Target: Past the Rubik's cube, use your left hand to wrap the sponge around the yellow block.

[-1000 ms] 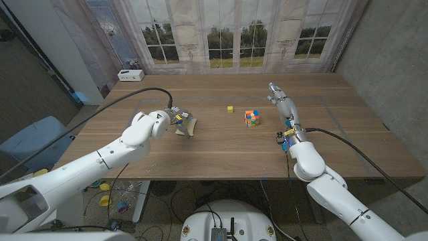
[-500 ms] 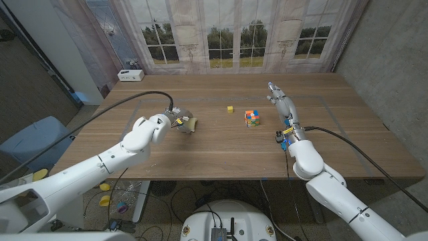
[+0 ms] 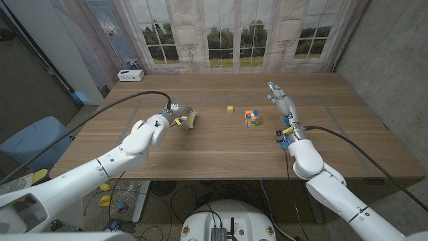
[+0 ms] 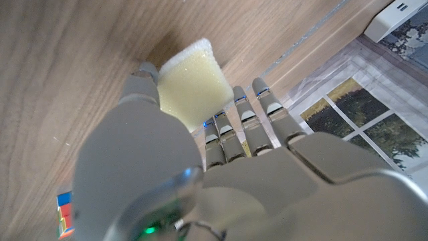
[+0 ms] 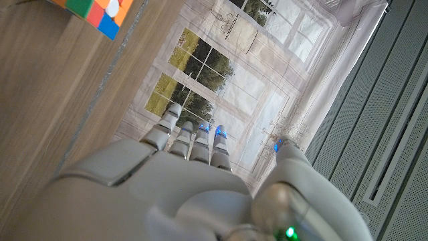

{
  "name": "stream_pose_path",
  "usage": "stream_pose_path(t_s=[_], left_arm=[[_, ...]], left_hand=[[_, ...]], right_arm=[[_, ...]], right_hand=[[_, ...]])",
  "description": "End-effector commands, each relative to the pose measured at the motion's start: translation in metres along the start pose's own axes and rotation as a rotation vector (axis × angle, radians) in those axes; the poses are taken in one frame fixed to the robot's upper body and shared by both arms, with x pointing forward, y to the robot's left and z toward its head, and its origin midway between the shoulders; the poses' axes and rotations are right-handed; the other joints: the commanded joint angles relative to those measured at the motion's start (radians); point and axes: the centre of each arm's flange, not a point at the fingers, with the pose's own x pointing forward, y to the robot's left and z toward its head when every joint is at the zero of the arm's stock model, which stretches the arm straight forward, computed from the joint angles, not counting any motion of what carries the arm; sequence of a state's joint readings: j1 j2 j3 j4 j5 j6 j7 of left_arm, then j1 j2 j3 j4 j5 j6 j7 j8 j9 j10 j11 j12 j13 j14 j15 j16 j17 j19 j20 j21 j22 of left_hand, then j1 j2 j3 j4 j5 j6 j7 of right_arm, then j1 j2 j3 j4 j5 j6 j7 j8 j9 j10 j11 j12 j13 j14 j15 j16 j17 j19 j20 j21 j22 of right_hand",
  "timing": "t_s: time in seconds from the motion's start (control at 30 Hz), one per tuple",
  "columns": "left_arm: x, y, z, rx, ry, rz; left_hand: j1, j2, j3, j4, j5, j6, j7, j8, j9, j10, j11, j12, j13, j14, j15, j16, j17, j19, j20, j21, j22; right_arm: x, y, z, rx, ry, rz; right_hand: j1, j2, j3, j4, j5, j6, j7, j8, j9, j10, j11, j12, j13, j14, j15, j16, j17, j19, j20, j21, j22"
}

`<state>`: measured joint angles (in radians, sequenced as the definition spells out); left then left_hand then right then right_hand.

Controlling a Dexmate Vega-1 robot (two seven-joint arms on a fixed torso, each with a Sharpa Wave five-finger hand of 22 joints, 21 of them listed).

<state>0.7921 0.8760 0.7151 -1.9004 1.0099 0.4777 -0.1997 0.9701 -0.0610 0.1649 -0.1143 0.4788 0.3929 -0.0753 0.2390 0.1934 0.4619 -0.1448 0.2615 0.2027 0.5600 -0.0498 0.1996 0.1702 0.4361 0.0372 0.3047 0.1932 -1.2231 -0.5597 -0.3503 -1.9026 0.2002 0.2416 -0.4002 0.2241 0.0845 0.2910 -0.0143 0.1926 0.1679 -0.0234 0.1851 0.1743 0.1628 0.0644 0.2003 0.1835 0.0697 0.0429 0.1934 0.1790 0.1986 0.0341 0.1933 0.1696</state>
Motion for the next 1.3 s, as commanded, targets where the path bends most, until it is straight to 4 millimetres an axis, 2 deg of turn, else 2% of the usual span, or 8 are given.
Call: stream_pose_path(t_s=[0.03,0.4,0.83,1.3], left_arm=[[0.005,0.018,-0.002,-0.018,0.005,0.129],[0.022,0.032,-0.001,-0.028,0.007,0.17],[0.044,0.052,0.009,-0.036,-0.018,0.195],[0.057,0.067,0.021,-0.022,-0.032,0.218]], left_hand=[[0.007,0.019,0.002,0.007,0.003,0.032,-0.006,0.003,0.005,0.019,0.0,0.004,0.001,0.027,-0.158,0.004,0.004,0.018,-0.004,0.011,0.005],[0.017,0.045,0.005,0.014,0.004,0.06,-0.014,0.006,0.006,0.046,-0.01,0.007,0.001,0.053,-0.162,0.006,0.004,0.036,-0.013,0.017,0.005],[0.011,0.049,-0.002,0.021,0.001,0.047,-0.014,-0.005,0.006,0.037,-0.006,-0.002,0.001,0.044,-0.163,-0.003,0.003,0.027,-0.011,0.013,0.005],[0.009,0.049,-0.008,0.024,-0.001,0.043,-0.015,-0.011,0.006,0.033,-0.011,-0.009,0.001,0.037,-0.163,-0.009,0.002,0.025,-0.011,0.012,0.005]], right_arm=[[0.001,0.001,0.008,-0.027,-0.023,0.006],[0.003,0.0,0.02,-0.062,-0.049,0.024],[0.004,-0.007,0.027,-0.101,-0.039,0.037],[0.011,-0.016,0.031,-0.126,-0.045,0.062]], right_hand=[[-0.002,0.003,0.003,-0.006,0.004,0.012,0.002,0.005,0.005,0.007,-0.002,0.0,0.006,0.008,0.001,0.004,0.004,0.005,-0.002,0.006,0.004],[-0.001,0.002,0.003,-0.009,0.004,0.013,0.002,0.004,0.005,0.01,-0.002,0.0,0.006,0.009,0.001,0.003,0.004,0.006,-0.002,0.005,0.004],[0.002,0.001,0.003,-0.013,0.004,0.014,-0.002,0.004,0.005,0.012,-0.003,-0.001,0.006,0.011,0.002,0.002,0.004,0.007,-0.001,0.005,0.004],[0.004,0.0,0.004,-0.016,0.004,0.014,-0.002,0.004,0.005,0.012,-0.004,-0.001,0.006,0.012,0.003,0.001,0.004,0.008,0.0,0.005,0.004]])
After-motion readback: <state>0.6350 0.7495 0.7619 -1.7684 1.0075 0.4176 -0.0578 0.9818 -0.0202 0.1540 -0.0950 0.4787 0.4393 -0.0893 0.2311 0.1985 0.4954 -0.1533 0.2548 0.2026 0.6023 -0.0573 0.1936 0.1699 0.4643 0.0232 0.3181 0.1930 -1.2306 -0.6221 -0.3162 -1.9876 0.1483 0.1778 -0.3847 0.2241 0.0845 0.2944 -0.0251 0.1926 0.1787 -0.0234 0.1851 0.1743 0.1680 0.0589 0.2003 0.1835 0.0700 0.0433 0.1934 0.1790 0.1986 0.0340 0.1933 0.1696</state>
